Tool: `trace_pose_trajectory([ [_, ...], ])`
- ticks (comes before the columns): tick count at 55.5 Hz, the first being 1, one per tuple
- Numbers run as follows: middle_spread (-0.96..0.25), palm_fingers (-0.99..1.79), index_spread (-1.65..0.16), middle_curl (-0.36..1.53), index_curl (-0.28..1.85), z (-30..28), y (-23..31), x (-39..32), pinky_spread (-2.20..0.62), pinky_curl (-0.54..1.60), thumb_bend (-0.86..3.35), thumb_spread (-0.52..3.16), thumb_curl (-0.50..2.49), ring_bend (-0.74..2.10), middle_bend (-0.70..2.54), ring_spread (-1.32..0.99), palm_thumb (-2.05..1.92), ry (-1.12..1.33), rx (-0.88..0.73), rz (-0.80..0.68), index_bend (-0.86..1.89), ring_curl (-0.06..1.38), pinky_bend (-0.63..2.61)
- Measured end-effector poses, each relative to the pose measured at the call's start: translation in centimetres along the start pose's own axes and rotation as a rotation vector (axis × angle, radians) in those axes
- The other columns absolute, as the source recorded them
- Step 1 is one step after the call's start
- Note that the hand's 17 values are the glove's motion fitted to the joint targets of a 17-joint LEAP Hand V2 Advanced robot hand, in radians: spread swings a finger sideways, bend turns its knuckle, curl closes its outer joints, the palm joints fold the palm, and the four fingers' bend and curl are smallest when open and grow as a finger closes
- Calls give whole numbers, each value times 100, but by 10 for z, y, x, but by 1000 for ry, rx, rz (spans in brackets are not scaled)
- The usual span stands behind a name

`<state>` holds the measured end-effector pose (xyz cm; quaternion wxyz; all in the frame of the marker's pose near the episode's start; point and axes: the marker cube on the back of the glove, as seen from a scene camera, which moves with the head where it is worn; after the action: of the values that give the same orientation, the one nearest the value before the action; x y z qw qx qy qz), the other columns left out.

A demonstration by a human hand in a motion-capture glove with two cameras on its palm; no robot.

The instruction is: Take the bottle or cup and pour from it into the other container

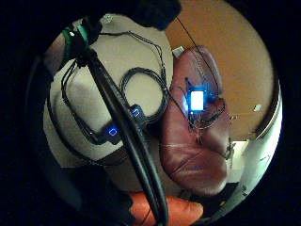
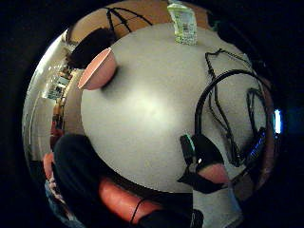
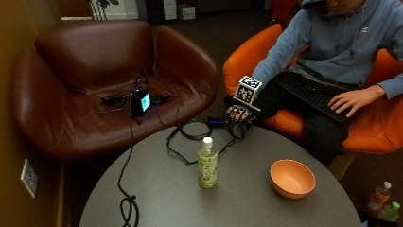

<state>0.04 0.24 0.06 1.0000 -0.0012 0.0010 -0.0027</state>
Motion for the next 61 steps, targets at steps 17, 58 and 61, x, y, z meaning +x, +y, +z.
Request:
trace_pose_trajectory([
  [17, -12, 58, -32, 22, 17, -8, 9, 12, 3, 26, 20, 80, 24, 47, 21, -19, 69, -147, 34, 66, 12, 26, 49],
  [58, -11, 35, -36, 31, 22, -79, -33, 110, 17, 34, -3, 96, 35, 44, 18, -15, 71, -128, -51, 123, 13, 31, 51],
  [61, -11, 32, -37, 31, 23, -88, -37, 121, 18, 34, -3, 96, 35, 42, 18, -15, 71, -166, -66, 115, 13, 31, 51],
])
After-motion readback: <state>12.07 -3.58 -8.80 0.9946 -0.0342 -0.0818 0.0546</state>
